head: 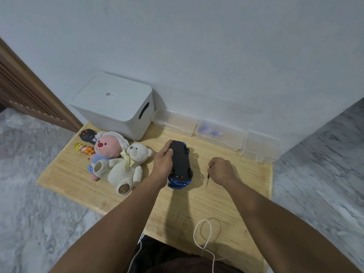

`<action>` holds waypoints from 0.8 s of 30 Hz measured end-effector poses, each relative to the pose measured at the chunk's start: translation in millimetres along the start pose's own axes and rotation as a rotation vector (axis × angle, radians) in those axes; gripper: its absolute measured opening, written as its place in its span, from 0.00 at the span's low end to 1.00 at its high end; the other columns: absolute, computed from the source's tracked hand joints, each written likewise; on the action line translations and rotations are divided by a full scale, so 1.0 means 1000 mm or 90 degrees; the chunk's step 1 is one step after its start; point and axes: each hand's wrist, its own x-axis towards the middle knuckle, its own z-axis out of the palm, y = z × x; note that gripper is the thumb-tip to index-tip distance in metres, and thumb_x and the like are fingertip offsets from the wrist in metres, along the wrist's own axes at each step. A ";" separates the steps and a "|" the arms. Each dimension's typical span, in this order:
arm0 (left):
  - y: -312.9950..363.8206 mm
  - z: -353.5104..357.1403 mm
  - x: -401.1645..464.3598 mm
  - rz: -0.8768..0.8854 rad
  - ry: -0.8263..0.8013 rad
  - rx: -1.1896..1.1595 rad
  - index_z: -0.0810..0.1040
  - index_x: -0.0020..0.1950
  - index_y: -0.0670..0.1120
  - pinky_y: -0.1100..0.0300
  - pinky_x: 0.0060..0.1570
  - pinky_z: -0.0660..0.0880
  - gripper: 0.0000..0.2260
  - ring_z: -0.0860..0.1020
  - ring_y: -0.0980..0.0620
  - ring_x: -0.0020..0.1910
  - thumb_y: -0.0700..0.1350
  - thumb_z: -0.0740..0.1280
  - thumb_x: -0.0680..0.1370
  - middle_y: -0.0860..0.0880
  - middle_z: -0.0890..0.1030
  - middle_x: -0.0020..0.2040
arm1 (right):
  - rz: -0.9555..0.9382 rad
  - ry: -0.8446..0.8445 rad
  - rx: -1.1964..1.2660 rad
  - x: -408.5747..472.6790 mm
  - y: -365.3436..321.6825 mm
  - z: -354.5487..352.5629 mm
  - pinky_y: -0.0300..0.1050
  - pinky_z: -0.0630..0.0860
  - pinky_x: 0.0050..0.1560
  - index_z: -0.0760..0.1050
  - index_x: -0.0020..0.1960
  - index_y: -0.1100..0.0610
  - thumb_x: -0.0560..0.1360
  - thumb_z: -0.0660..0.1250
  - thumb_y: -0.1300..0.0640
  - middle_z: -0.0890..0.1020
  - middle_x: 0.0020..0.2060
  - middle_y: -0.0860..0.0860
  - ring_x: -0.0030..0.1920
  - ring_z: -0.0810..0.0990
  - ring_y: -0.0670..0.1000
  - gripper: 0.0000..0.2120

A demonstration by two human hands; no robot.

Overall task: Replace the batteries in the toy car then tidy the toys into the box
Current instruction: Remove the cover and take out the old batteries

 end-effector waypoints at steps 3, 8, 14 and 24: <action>0.003 0.002 -0.001 -0.011 -0.019 0.012 0.74 0.68 0.58 0.51 0.51 0.78 0.21 0.76 0.47 0.55 0.41 0.53 0.81 0.50 0.76 0.61 | -0.015 0.028 0.031 0.001 -0.006 -0.006 0.42 0.74 0.53 0.79 0.58 0.57 0.76 0.66 0.60 0.81 0.56 0.54 0.56 0.79 0.55 0.11; 0.007 0.008 -0.001 -0.013 -0.032 0.024 0.74 0.68 0.59 0.45 0.59 0.76 0.24 0.76 0.47 0.56 0.39 0.52 0.79 0.53 0.77 0.60 | -0.153 0.108 0.186 -0.006 -0.041 -0.023 0.41 0.76 0.54 0.83 0.50 0.56 0.75 0.62 0.65 0.84 0.49 0.50 0.51 0.81 0.51 0.12; 0.012 0.015 -0.006 0.027 -0.052 0.057 0.73 0.69 0.59 0.44 0.62 0.72 0.23 0.70 0.51 0.47 0.38 0.55 0.80 0.50 0.77 0.63 | -0.271 0.023 0.112 -0.014 -0.065 -0.028 0.45 0.73 0.62 0.82 0.57 0.55 0.77 0.60 0.66 0.81 0.57 0.51 0.59 0.77 0.51 0.16; 0.019 0.014 -0.004 0.074 -0.084 0.071 0.71 0.71 0.56 0.56 0.62 0.74 0.22 0.76 0.52 0.56 0.37 0.56 0.82 0.52 0.77 0.61 | -0.270 0.013 0.090 -0.013 -0.066 -0.033 0.46 0.75 0.57 0.81 0.51 0.53 0.74 0.62 0.64 0.80 0.53 0.50 0.54 0.78 0.52 0.13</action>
